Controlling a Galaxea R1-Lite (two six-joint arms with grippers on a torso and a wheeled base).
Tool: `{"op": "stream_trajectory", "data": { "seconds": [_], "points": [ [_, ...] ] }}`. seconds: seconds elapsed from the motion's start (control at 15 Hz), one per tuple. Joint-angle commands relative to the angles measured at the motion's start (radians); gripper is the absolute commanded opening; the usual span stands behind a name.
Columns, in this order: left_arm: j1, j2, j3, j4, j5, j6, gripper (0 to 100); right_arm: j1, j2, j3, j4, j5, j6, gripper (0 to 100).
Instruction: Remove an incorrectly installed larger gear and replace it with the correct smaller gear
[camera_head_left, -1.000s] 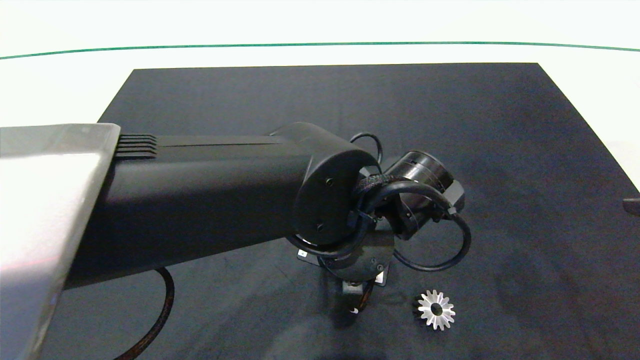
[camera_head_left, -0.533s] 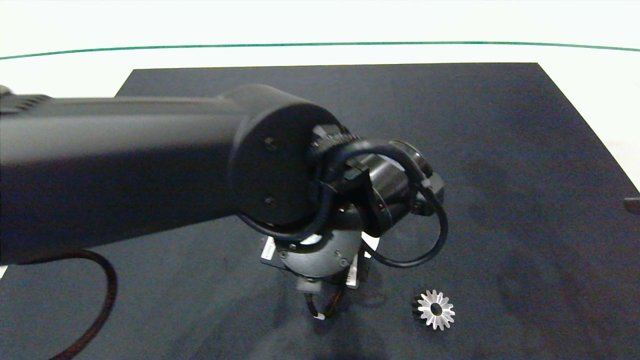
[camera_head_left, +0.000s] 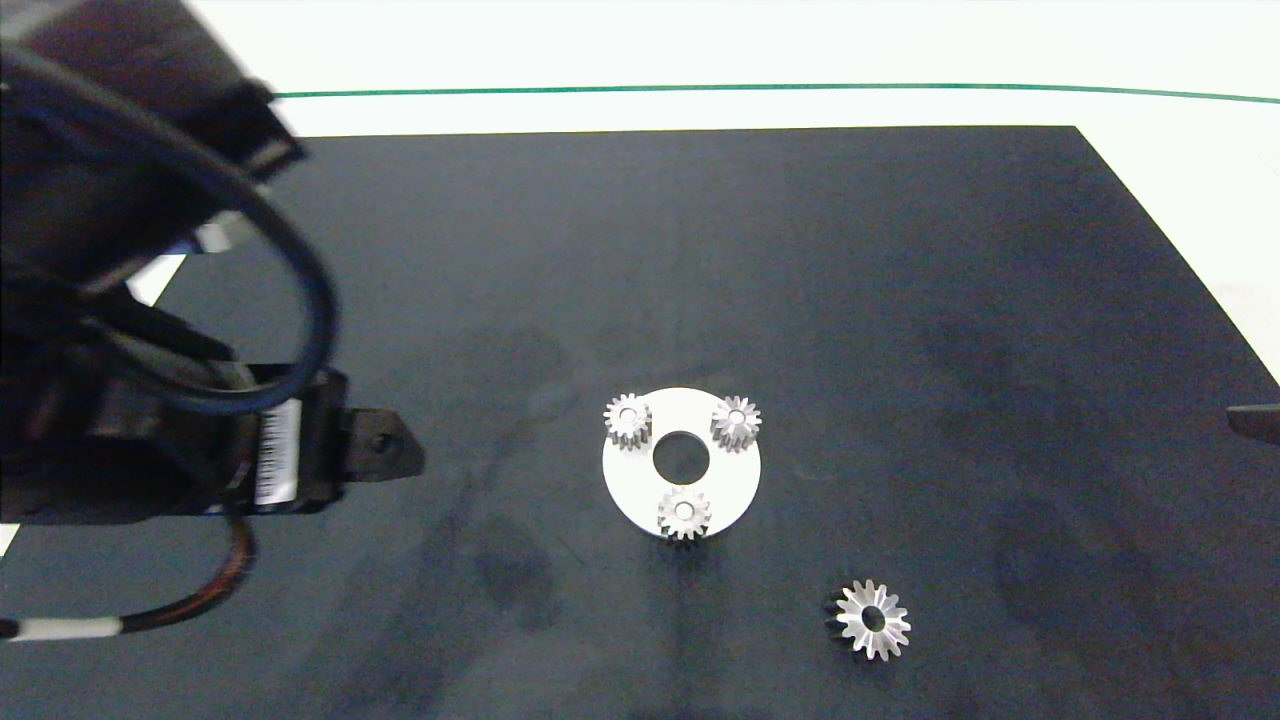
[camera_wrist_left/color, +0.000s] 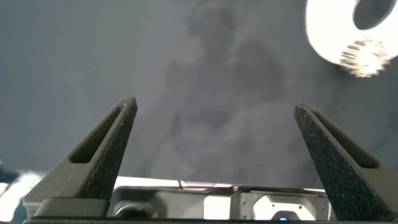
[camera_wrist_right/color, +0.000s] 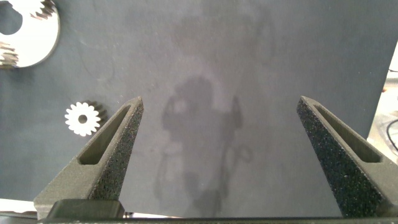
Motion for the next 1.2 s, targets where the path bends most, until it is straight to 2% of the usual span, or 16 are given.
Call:
{"op": "stream_trajectory", "data": {
  "seconds": [0.07, 0.13, 0.2, 0.27, 0.6, 0.93, 1.07, 1.2],
  "points": [
    [0.201, -0.264, 0.106, 0.010, 0.004, 0.072, 100, -0.006, 0.004, 0.020, 0.002, -0.004, -0.015, 100],
    [0.282, -0.288, 0.098, 0.001, 0.005, 0.154, 100, -0.006, 0.006, 0.027, -0.001, -0.006, -0.018, 100],
    [0.338, -0.311, 0.092, -0.031, 0.005, 0.207, 100, -0.006, 0.006, 0.033, -0.001, -0.007, -0.018, 100],
    [0.356, -0.320, 0.094, -0.080, 0.004, 0.237, 100, -0.008, 0.011, 0.036, -0.005, -0.007, -0.024, 100],
    [0.362, -0.359, 0.094, -0.103, 0.004, 0.258, 100, -0.032, 0.046, 0.041, -0.029, -0.004, -0.024, 100],
    [0.362, -0.380, 0.097, -0.102, 0.004, 0.267, 100, -0.031, 0.049, 0.062, -0.095, -0.006, -0.024, 100],
    [0.361, -0.394, 0.104, -0.105, 0.004, 0.289, 100, -0.032, 0.047, 0.079, -0.110, -0.006, -0.026, 100],
    [0.361, -0.399, 0.095, -0.106, 0.004, 0.289, 100, -0.032, 0.047, 0.079, -0.124, -0.006, -0.026, 100]
  ]
}}
